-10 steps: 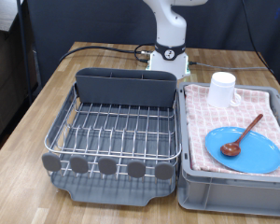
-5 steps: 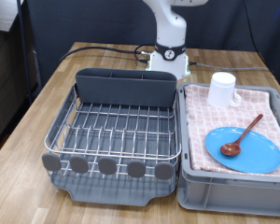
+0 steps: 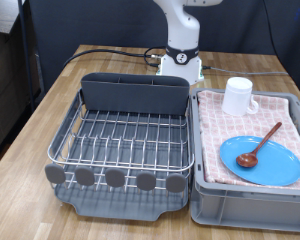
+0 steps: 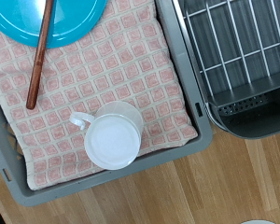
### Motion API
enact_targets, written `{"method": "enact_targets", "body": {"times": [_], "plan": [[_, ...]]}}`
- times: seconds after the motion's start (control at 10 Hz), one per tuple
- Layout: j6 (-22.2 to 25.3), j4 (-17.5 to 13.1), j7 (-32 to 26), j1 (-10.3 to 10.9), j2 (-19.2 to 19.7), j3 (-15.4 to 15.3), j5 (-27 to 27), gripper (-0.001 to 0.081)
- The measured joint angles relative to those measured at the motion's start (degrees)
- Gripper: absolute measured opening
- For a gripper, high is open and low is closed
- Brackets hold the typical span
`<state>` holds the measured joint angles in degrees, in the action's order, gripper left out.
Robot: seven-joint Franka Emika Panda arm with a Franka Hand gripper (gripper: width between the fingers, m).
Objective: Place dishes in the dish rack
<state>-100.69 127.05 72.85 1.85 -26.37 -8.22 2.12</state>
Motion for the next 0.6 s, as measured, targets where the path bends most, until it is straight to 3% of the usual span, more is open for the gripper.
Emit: {"method": "enact_targets", "body": {"times": [0.6], "plan": [[-2.9, 0.0, 12.2, 0.0, 0.8, -5.2, -1.0, 0.0803]]}}
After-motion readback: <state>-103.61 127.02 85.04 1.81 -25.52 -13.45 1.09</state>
